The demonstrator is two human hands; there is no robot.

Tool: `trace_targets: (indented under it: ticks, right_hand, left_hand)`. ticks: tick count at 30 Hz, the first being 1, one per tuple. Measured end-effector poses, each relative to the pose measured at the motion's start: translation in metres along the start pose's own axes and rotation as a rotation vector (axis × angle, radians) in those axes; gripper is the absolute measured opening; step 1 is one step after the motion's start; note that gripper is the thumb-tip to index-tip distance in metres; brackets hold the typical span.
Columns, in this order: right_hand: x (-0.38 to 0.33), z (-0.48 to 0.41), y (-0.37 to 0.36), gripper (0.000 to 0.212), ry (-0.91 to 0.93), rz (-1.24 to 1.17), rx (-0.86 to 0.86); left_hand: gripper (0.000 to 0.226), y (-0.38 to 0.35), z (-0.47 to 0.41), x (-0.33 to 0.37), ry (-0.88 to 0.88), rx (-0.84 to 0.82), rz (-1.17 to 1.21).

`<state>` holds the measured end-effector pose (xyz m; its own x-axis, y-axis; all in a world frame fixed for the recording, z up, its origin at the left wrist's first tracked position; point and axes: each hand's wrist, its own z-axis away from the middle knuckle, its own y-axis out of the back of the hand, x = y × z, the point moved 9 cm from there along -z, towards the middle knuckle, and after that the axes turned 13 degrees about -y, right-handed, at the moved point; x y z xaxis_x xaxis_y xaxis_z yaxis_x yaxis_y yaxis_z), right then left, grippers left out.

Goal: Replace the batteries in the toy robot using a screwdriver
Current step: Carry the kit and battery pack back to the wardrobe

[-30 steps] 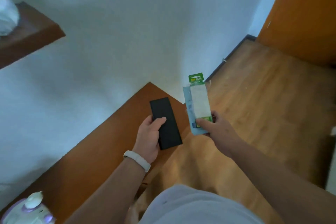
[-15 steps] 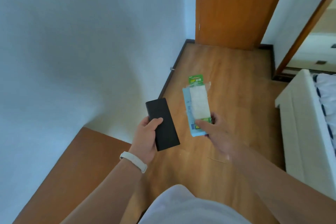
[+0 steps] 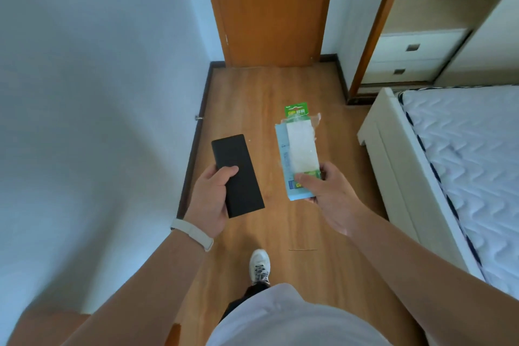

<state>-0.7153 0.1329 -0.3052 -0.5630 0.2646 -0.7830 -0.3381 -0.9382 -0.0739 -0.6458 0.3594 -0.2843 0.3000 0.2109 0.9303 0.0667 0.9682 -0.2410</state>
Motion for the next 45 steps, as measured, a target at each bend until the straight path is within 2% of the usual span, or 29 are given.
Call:
trace_targets:
  ticks: [4, 13, 20, 25, 28, 35, 39, 45]
  right_hand:
    - [-0.031, -0.034, -0.002, 0.043, -0.018, -0.01, 0.079]
    - [-0.113, -0.097, 0.008, 0.07, 0.023, -0.001, 0.325]
    - [-0.15, -0.137, 0.044, 0.069, 0.031, -0.091, 0.398]
    - [-0.163, -0.18, 0.083, 0.059, 0.005, -0.193, 0.423]
    - [-0.18, -0.214, 0.106, 0.062, -0.001, -0.236, 0.406]
    - [-0.235, -0.281, 0.174, 0.044, 0.004, -0.286, 0.351]
    - [-0.277, -0.312, 0.222, 0.048, 0.018, -0.248, 0.354]
    - [-0.32, -0.348, 0.272, 0.036, 0.043, -0.313, 0.375]
  left_hand:
    - [0.028, -0.012, -0.066, 0.01, 0.052, -0.059, 0.026]
    - [0.023, -0.065, -0.208, 0.046, 0.065, -0.274, -0.031]
    - [0.016, -0.122, -0.266, 0.04, 0.107, -0.362, -0.057]
    - [0.012, -0.163, -0.309, 0.028, 0.151, -0.368, -0.097]
    - [0.017, -0.192, -0.342, 0.025, 0.148, -0.35, -0.132]
    - [0.03, -0.29, -0.411, 0.028, 0.164, -0.368, -0.216]
    - [0.029, -0.356, -0.441, 0.026, 0.147, -0.401, -0.24]
    - [0.027, -0.425, -0.481, 0.031, 0.141, -0.428, -0.229]
